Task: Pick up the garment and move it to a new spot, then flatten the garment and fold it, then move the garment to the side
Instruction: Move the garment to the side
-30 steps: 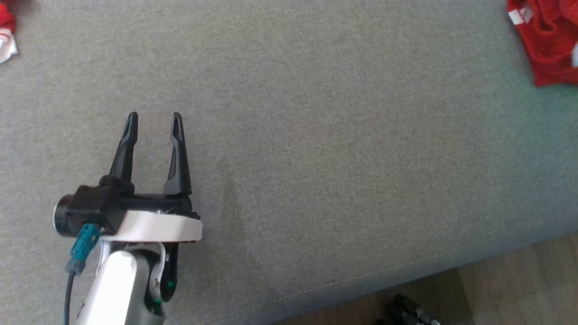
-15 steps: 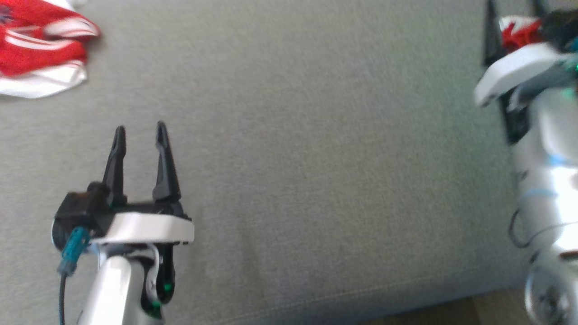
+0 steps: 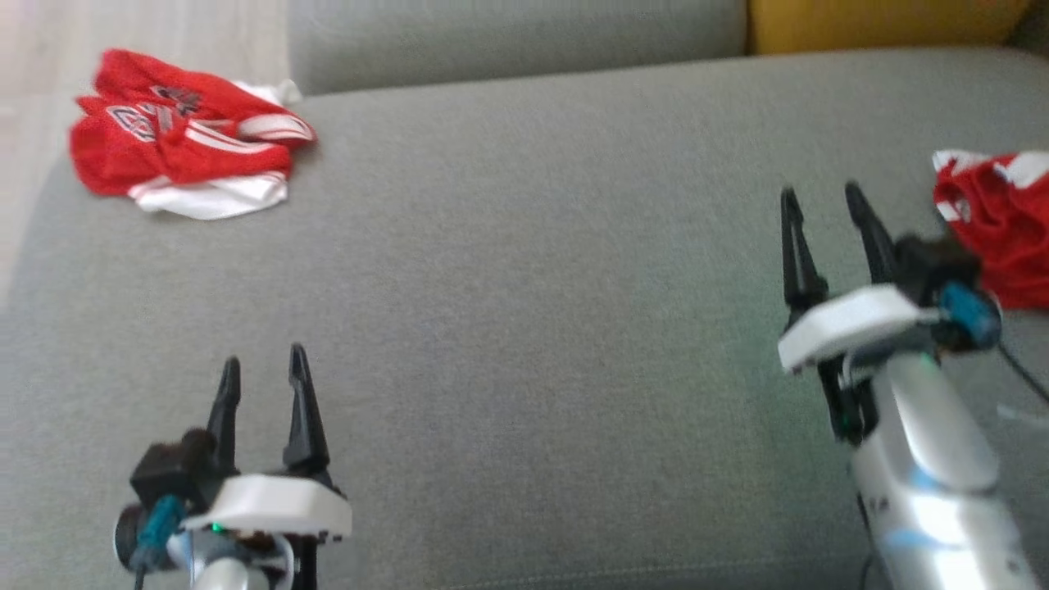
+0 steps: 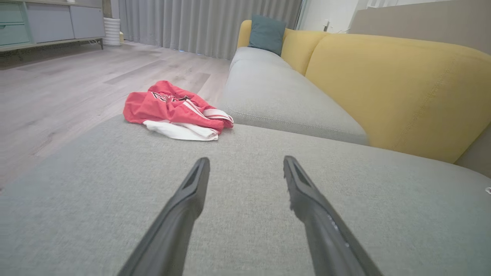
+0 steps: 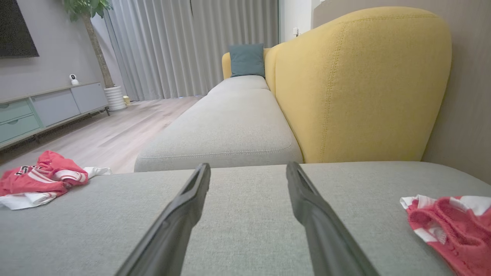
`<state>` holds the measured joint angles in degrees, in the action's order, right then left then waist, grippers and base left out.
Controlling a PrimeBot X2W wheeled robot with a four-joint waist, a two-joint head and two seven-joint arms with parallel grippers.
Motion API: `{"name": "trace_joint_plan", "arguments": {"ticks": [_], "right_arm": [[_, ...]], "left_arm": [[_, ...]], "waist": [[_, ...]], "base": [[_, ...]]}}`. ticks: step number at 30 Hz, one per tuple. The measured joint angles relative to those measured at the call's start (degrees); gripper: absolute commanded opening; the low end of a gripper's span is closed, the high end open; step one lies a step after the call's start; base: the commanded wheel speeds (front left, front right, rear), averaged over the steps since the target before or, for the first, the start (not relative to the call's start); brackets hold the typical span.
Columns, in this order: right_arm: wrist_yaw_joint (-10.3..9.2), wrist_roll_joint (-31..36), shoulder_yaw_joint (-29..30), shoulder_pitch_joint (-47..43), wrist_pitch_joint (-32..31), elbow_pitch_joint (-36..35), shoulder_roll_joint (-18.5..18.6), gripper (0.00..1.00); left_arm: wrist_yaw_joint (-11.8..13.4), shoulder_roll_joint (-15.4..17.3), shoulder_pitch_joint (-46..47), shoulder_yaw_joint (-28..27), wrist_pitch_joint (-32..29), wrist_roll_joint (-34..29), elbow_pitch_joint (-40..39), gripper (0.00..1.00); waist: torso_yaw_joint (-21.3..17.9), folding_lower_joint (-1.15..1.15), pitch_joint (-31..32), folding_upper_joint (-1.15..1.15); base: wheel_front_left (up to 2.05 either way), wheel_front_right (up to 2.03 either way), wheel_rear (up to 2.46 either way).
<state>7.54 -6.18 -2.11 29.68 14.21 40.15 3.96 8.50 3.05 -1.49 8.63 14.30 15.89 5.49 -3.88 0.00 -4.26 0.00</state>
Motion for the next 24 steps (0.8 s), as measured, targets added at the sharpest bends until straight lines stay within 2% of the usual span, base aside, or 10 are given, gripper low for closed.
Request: {"name": "trace_joint_plan", "arguments": {"ticks": [13, 18, 24], "right_arm": [[0.00, -5.01, -3.36, -20.17, -1.64, -19.44, -0.54, 1.00], [0.00, -5.31, -3.27, -25.22, -2.14, -24.12, -0.85, 1.00], [0.00, -5.53, -2.94, -26.47, -2.71, -26.05, -1.07, 1.00]], "left_arm": [[0.09, -0.01, -4.19, 0.78, 0.00, 0.01, 1.10, 1.00], [0.09, -0.01, -5.43, 1.68, -0.01, 0.15, 1.69, 1.00], [0.08, -0.01, -5.41, 1.86, -0.01, 0.59, 1.96, 1.00]], "waist": [[2.42, 0.00, 4.42, 0.00], [2.01, 0.00, 4.60, 0.00], [1.90, 0.00, 4.68, 0.00]], "base": [[0.00, 0.00, 0.00], [0.00, 0.00, 0.00], [0.00, 0.00, 0.00]]}}
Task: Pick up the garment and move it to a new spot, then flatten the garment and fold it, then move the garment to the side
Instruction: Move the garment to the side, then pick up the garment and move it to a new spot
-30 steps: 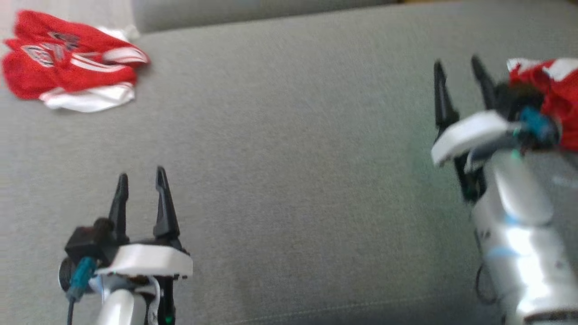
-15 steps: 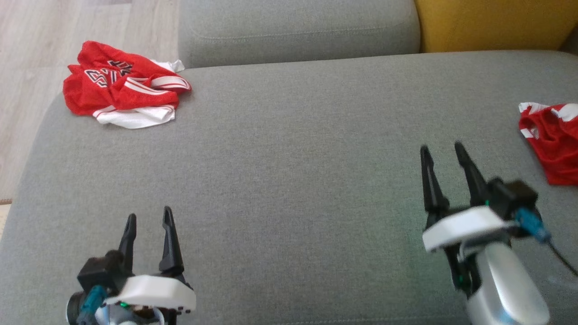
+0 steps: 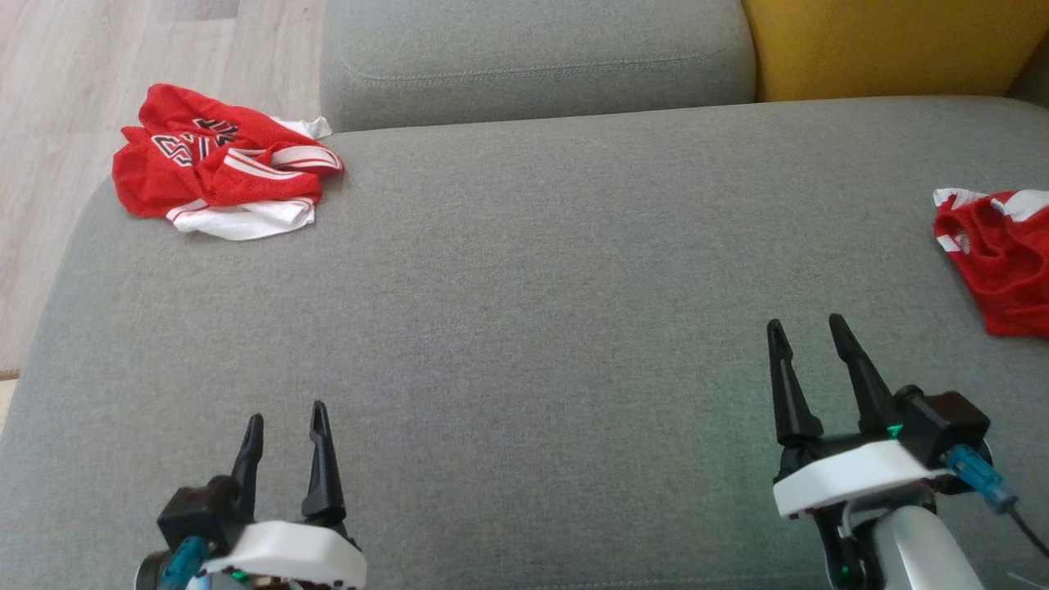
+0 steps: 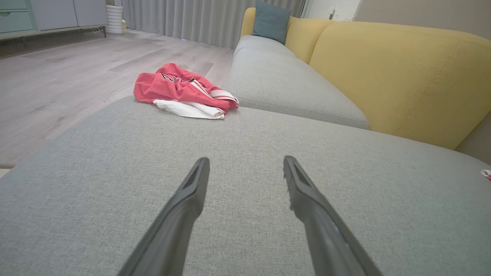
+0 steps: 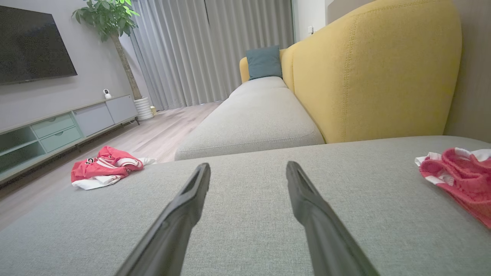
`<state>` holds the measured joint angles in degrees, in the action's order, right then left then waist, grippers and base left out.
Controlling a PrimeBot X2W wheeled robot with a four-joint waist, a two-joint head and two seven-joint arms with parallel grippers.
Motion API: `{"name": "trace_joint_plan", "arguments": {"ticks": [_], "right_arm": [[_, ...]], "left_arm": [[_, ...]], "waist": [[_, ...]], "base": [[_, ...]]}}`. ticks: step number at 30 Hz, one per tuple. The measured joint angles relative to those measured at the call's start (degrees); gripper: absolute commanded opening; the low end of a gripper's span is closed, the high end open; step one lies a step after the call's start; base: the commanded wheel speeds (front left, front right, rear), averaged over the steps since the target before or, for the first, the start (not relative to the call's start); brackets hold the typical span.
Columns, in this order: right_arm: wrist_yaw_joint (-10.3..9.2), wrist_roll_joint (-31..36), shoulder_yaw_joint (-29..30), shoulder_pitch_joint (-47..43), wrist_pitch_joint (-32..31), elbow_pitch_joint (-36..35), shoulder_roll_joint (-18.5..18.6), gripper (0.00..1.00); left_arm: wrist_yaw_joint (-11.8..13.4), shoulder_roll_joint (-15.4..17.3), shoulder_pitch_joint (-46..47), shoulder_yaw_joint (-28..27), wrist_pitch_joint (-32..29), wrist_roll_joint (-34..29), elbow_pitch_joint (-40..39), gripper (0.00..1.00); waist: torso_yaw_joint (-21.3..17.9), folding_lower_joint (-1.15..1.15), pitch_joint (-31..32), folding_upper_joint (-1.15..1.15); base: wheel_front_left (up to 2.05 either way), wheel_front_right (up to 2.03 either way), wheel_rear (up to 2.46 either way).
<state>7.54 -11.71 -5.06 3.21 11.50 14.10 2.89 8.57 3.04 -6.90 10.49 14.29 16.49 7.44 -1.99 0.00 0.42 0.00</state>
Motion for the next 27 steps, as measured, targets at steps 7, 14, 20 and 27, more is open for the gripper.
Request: {"name": "trace_joint_plan", "arguments": {"ticks": [7, 14, 20, 27], "right_arm": [[0.00, 0.01, 0.24, -0.49, -0.65, -0.42, -0.02, 1.00], [0.00, 0.03, 0.24, -0.49, -1.19, -0.87, -0.02, 1.00], [0.00, 0.12, 0.29, -0.53, -1.45, -1.47, -0.03, 1.00], [0.00, 0.30, -0.13, -0.81, -2.02, -2.42, -0.03, 1.00]], "left_arm": [[0.00, 0.00, 0.02, 0.04, 0.00, 0.00, 0.10, 1.00], [0.00, 0.00, 0.03, 0.13, 0.00, 0.00, 0.09, 1.00], [-0.01, 0.00, 0.03, 0.20, 0.00, 0.00, 0.08, 1.00], [-0.09, 0.00, 0.15, 0.56, 0.00, -0.01, -0.67, 1.00]], "waist": [[-0.08, 0.00, -0.05, 0.00], [-0.08, 0.00, -0.05, 0.00], [0.14, 0.00, -0.06, 0.00], [1.96, 0.00, 0.05, 0.00]], "base": [[0.00, 0.00, 0.00], [0.00, 0.00, 0.00], [0.00, 0.00, 0.00], [0.00, 0.00, 0.00]]}}
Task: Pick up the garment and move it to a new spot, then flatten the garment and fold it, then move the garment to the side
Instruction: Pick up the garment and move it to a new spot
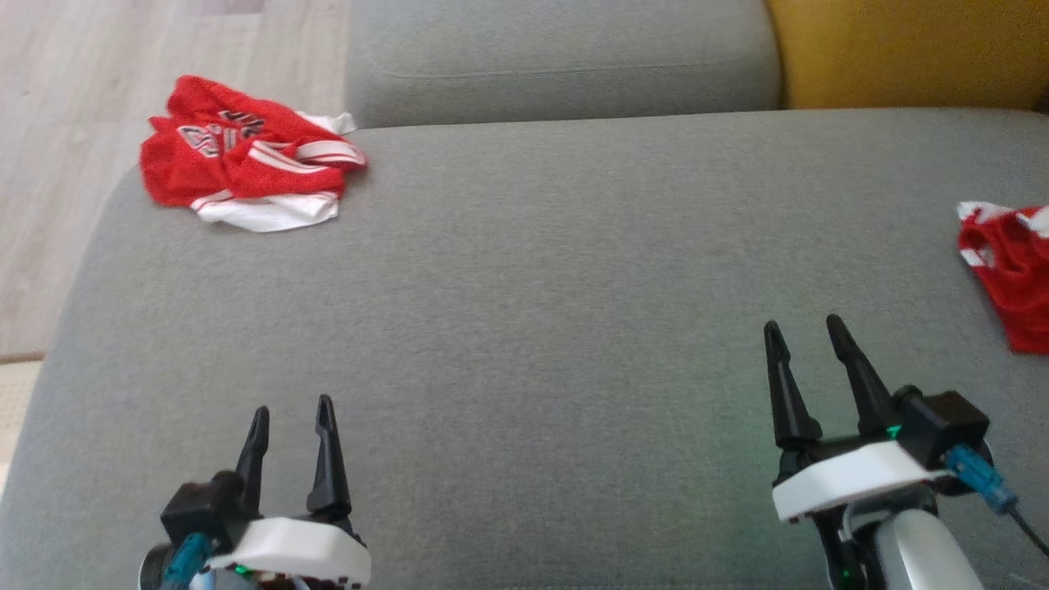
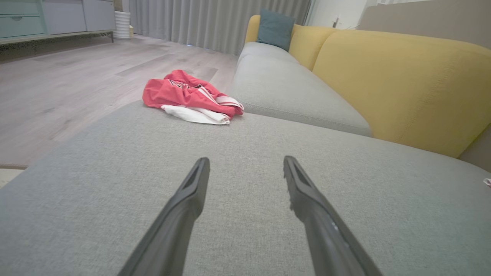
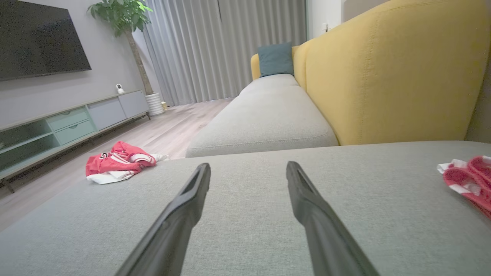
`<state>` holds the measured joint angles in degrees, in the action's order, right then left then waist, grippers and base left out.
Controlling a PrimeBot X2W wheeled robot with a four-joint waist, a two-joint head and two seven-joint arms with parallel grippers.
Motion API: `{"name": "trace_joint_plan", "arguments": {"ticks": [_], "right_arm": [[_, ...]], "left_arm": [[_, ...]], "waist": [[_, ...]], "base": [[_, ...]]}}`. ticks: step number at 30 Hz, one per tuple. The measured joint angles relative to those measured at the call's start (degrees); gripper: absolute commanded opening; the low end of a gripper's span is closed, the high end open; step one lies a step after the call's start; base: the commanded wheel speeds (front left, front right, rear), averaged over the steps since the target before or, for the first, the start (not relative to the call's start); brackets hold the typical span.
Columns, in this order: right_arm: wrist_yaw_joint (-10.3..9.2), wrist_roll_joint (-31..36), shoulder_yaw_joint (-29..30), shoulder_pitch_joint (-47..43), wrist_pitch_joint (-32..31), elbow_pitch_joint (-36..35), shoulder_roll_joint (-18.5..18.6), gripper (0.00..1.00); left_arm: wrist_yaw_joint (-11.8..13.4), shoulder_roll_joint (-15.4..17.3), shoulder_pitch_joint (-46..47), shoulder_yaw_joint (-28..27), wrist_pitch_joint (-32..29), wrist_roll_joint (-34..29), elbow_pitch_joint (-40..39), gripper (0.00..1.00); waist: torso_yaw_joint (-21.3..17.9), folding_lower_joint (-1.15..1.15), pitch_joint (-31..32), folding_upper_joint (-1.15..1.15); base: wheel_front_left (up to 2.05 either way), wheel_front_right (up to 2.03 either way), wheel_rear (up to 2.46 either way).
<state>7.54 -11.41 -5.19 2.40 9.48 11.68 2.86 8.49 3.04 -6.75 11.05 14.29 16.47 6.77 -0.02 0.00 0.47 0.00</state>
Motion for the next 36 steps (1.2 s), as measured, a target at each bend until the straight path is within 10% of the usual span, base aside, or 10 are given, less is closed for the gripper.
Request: {"name": "trace_joint_plan", "arguments": {"ticks": [26, 36], "right_arm": [[0.00, -1.23, -3.44, -1.98, 0.09, -0.56, -0.15, 1.00], [0.00, -1.22, -5.83, -1.49, 0.10, 0.22, -0.22, 1.00]], "left_arm": [[-0.90, 0.08, -1.63, -4.01, 0.00, -1.87, -3.03, 1.00], [-0.34, 0.12, -3.61, -6.25, 0.00, -1.83, -5.41, 1.00]], "waist": [[27.46, 0.00, 1.69, 0.00], [30.02, 0.00, -0.16, 0.00]], "base": [[0.00, 0.00, 0.00], [0.00, 0.00, 0.00]]}}
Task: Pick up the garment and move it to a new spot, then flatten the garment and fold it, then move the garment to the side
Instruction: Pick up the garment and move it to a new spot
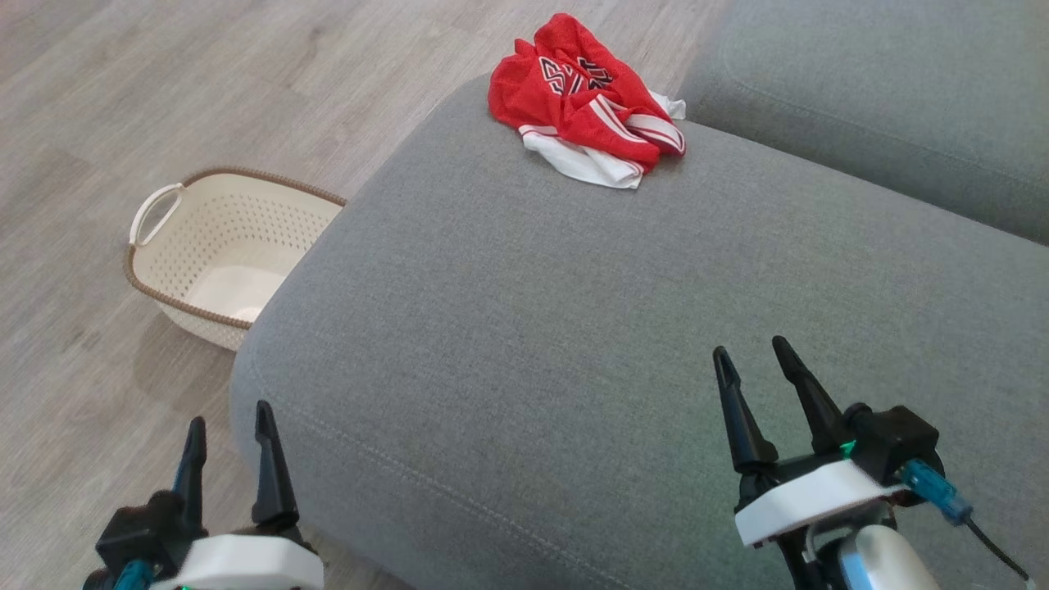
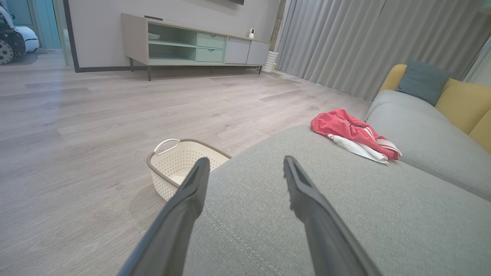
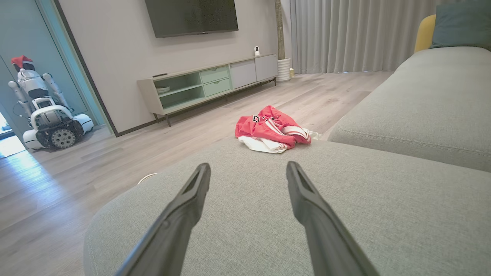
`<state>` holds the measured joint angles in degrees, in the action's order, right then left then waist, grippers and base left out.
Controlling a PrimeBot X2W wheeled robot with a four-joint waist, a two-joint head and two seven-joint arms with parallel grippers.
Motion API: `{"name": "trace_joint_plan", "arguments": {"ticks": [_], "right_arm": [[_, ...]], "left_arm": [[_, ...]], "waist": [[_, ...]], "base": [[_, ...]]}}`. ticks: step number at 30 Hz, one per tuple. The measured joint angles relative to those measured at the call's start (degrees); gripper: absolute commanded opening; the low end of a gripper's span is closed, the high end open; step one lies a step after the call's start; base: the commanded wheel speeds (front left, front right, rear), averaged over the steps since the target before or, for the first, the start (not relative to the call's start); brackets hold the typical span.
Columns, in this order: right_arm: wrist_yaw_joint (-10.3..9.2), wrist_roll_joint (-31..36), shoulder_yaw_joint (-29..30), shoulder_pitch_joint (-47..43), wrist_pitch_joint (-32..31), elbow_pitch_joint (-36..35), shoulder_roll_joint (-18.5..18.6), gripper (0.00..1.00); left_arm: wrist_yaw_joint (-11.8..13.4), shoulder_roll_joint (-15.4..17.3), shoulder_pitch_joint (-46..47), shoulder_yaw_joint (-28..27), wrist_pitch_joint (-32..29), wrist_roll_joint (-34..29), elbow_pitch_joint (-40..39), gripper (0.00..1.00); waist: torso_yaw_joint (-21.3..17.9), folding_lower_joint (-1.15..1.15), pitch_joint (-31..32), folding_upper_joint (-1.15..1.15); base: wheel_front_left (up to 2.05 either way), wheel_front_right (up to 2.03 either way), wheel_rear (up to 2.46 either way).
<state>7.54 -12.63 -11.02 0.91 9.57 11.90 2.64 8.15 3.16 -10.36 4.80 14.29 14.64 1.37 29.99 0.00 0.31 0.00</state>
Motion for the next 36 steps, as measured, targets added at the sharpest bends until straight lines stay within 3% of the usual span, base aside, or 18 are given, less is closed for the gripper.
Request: {"name": "trace_joint_plan", "arguments": {"ticks": [6, 9, 18, 24, 31, 36], "right_arm": [[0.00, 0.24, 1.54, 0.10, -0.19, -0.19, 0.01, 1.00], [0.00, 1.58, 2.54, 1.21, -1.19, -1.40, 0.01, 1.00], [0.00, 5.69, 4.97, 8.91, -3.19, -7.17, 0.05, 1.00], [0.00, 7.25, 5.23, 13.24, -3.75, -9.70, 0.14, 1.00], [0.00, 7.25, 5.37, 15.12, -3.44, -11.09, 0.19, 1.00], [0.00, 6.39, 4.71, 15.82, -1.70, -11.82, 0.21, 1.00]], "left_arm": [[-0.71, 0.53, 0.64, -0.11, 0.00, -0.16, 0.73, 1.00], [-1.64, 2.67, 3.83, -0.49, -0.15, -0.57, 1.26, 1.00], [-7.26, 10.24, 29.34, -1.20, -6.11, -1.96, 5.56, 1.00], [-13.16, 15.07, 49.31, 2.13, -14.74, -2.04, 18.56, 1.00], [-14.47, 17.23, 62.61, 2.34, -19.25, -0.76, 28.53, 1.00], [-15.22, 18.56, 67.25, 3.54, -22.95, 1.38, 35.52, 1.00]], "waist": [[-0.16, 0.00, -1.61, 0.00], [-1.01, 0.00, -3.32, 0.00], [-6.59, 0.01, -12.34, 0.00], [-12.85, 0.02, -20.64, 0.00], [-19.43, 0.02, -27.00, 0.00], [-24.96, 0.01, -31.28, 0.00]], "base": [[0.00, 0.00, 0.00], [0.00, 0.00, 0.00], [0.00, 0.00, 0.00], [0.00, 0.00, 0.00], [0.00, 0.00, 0.00], [0.00, 0.00, 0.00]]}}
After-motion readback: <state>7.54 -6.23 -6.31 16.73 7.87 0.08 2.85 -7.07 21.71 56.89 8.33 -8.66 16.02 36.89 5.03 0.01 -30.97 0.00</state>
